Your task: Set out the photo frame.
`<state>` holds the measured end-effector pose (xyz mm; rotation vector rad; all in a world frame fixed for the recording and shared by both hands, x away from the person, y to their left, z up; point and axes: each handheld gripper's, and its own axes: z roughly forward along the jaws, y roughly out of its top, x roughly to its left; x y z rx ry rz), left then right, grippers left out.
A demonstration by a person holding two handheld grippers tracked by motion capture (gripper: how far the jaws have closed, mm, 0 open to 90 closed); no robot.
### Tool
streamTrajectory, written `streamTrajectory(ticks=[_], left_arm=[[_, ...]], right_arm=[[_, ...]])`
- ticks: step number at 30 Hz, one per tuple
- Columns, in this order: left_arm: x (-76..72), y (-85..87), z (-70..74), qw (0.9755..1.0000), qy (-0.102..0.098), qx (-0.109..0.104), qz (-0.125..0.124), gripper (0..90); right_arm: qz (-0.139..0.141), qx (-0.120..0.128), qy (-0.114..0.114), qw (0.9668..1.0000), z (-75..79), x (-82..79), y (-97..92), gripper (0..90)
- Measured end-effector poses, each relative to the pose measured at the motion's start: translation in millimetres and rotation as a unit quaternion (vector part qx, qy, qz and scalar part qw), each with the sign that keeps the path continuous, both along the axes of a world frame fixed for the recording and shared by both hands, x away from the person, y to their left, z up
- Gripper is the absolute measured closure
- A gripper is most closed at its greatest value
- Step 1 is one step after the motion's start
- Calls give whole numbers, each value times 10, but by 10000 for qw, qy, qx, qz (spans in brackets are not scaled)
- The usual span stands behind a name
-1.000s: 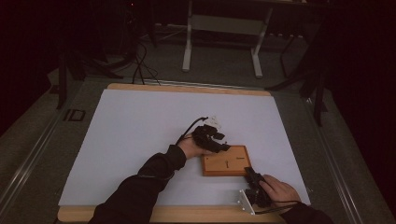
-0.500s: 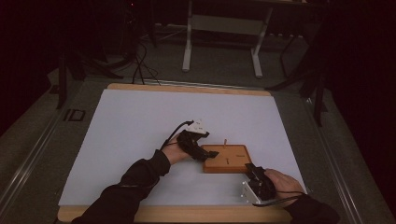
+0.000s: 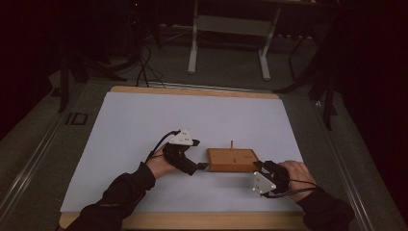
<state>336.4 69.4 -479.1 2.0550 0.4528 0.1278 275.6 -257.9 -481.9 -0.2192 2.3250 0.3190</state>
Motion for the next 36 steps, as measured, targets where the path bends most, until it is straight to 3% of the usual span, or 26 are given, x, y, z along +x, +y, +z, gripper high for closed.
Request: streamTrajectory(ticks=[9,19,29,30,32,36], left_arm=[[-198,182,-75,9999,150,-55,-34,86],[-370,289,-150,9997,202,-99,23,86],[-453,343,-228,9995,269,-116,66,85],[-459,343,-241,9993,305,-191,84,85],[-454,346,-247,9992,312,-225,90,86],[-445,345,-258,9992,301,-241,77,86]], right_arm=[[56,92,477,9988,180,194,-14,680],[-35,295,979,9948,333,396,-19,680],[-95,380,1320,9905,461,593,-25,688],[-95,380,1320,9905,461,593,-25,688],[-149,447,1576,9864,526,719,-26,690],[-183,470,1836,9817,591,872,-23,688]])
